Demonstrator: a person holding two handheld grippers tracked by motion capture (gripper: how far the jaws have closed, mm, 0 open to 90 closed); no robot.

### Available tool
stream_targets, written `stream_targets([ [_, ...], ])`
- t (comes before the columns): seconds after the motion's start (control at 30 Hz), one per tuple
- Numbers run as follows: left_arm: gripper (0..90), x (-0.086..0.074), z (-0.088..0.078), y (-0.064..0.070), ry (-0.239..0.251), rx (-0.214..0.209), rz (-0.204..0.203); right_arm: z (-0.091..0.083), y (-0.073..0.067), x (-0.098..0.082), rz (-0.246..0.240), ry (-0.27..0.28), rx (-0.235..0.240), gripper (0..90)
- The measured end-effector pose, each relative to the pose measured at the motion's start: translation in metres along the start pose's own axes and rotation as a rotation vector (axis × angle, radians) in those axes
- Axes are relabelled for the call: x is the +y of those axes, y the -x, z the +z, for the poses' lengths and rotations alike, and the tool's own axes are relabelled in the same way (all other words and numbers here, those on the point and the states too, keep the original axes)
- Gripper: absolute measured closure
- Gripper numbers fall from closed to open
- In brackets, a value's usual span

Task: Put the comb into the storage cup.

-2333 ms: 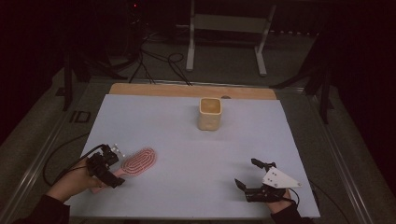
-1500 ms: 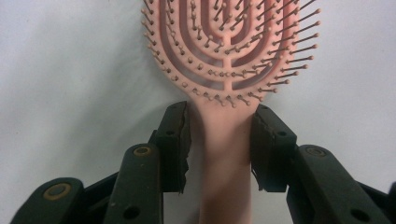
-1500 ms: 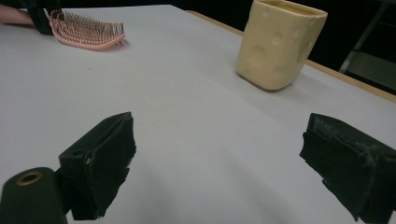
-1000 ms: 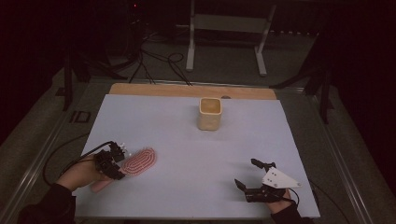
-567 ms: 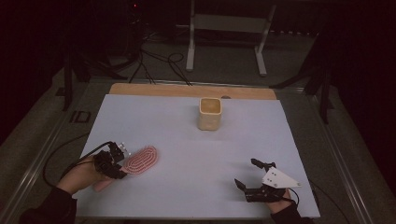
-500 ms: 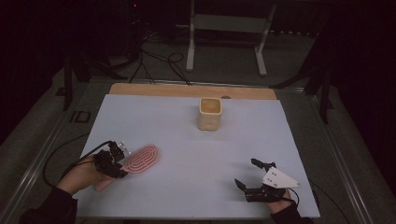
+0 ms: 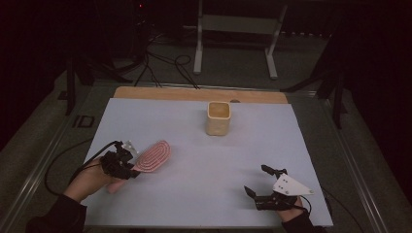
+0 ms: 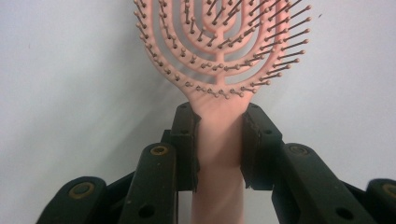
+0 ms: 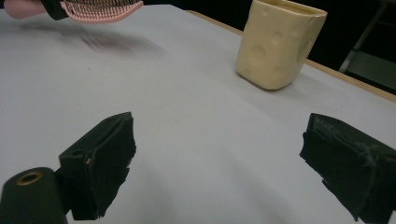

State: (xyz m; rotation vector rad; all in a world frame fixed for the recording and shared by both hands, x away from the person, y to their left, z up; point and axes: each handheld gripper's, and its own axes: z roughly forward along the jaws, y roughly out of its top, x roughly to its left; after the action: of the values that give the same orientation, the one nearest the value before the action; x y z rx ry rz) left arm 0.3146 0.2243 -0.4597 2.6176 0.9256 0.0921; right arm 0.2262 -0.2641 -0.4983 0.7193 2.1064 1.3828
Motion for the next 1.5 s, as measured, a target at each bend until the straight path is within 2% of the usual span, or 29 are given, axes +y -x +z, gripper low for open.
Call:
stream_targets([
  [0.13,70.0,0.006,-0.001,0.003,0.028,-0.014,0.023,0.000,0.000,0.000,0.004,-0.002,-0.004,9.3],
  [0.33,70.0,0.016,-0.001,0.007,0.051,-0.022,0.029,0.000,0.001,0.000,0.003,0.001,-0.004,9.3],
  [0.43,70.0,0.022,-0.001,0.012,0.078,-0.034,0.043,0.000,0.001,0.000,0.003,0.001,-0.005,9.3],
  [0.57,70.0,0.029,-0.002,0.015,0.095,-0.031,0.062,0.000,0.001,0.000,0.003,0.003,-0.005,9.3],
  [0.87,70.0,0.047,-0.003,0.022,0.161,-0.042,0.061,0.000,0.001,0.000,0.005,0.003,-0.004,9.3],
  [0.9,70.0,0.049,-0.003,0.023,0.167,-0.036,0.075,0.000,0.001,0.000,0.006,0.002,-0.005,9.3],
  [0.97,70.0,0.053,-0.004,0.025,0.173,-0.041,0.078,0.000,0.001,0.000,0.005,0.003,-0.004,9.3],
  [1.5,70.0,0.092,-0.012,0.037,0.300,-0.041,0.110,0.000,0.002,-0.001,0.018,-0.004,-0.004,9.3],
])
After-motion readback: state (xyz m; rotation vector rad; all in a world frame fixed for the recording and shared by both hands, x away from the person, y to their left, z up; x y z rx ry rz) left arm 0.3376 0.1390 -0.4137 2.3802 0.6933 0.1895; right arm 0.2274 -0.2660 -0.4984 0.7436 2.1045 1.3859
